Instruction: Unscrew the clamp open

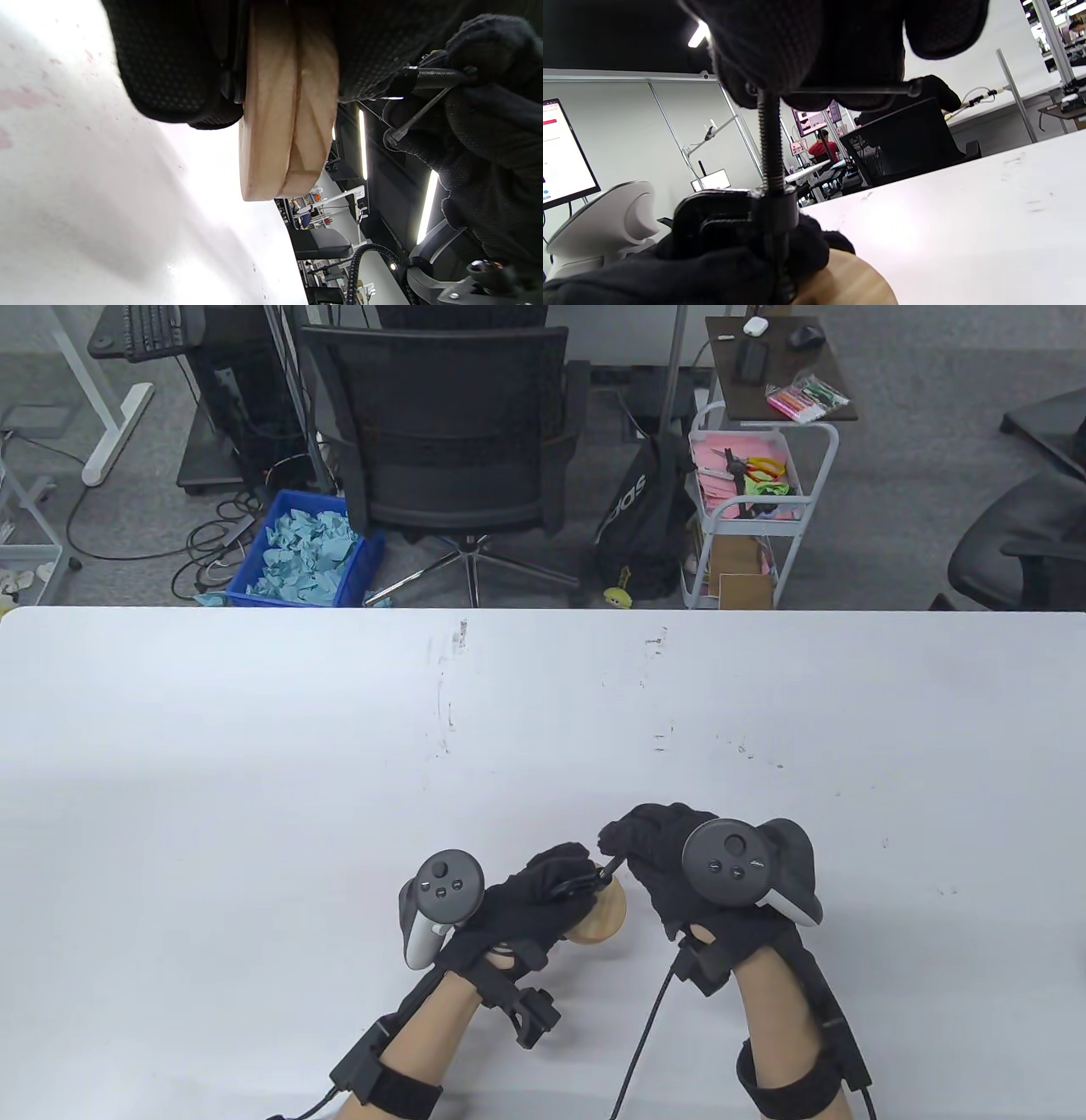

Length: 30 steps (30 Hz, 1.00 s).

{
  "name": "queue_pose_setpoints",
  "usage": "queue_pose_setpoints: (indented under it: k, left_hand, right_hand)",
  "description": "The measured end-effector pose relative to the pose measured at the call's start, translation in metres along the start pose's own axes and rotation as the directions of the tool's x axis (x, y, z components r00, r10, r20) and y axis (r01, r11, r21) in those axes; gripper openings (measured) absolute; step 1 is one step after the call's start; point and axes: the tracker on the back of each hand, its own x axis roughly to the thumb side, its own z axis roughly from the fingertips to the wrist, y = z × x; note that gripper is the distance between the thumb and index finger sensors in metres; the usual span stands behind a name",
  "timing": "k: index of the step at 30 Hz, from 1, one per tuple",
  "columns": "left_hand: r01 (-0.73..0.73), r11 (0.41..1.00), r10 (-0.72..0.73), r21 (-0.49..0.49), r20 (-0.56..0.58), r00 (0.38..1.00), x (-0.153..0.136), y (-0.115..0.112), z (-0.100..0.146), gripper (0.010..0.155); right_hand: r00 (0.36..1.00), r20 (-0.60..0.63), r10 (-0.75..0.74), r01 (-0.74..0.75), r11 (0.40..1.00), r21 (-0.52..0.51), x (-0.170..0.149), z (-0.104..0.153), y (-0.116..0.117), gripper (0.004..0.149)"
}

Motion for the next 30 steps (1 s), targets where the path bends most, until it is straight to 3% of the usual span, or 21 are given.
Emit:
queue_pose_setpoints:
  k: [5,11,18,21,30]
  left_hand:
    - [-0.016,1.000,0.016,0.005,-0.012,1.000,-0.004,0.002,-0.001,0.043]
    - [0.033,0.998,-0.031,0.060,-0.032,0.999,-0.003,0.006,0.000,0.043]
    - [0.007,0.999,-0.007,0.049,-0.016,1.000,-0.002,0.005,-0.001,0.043]
    - [0.027,0.999,-0.027,0.022,0.007,1.000,0.000,0.002,0.000,0.043]
    - [0.028,1.000,-0.028,-0.001,0.003,1.000,0.001,-0.001,-0.002,0.043]
  right_hand:
    - [1.000,-0.004,-0.017,0.017,1.000,-0.006,-0.002,0.000,0.000,0.043]
    - [0.999,-0.051,-0.001,-0.004,0.996,-0.085,-0.010,0.007,-0.015,0.045]
    - [0.986,-0.163,0.030,-0.031,1.000,-0.003,-0.022,0.004,-0.009,0.056]
    - [0.989,-0.147,0.018,-0.018,1.000,0.002,-0.020,0.003,-0.006,0.061]
    - [1.000,-0.014,-0.024,0.025,0.998,0.050,-0.003,0.000,-0.002,0.041]
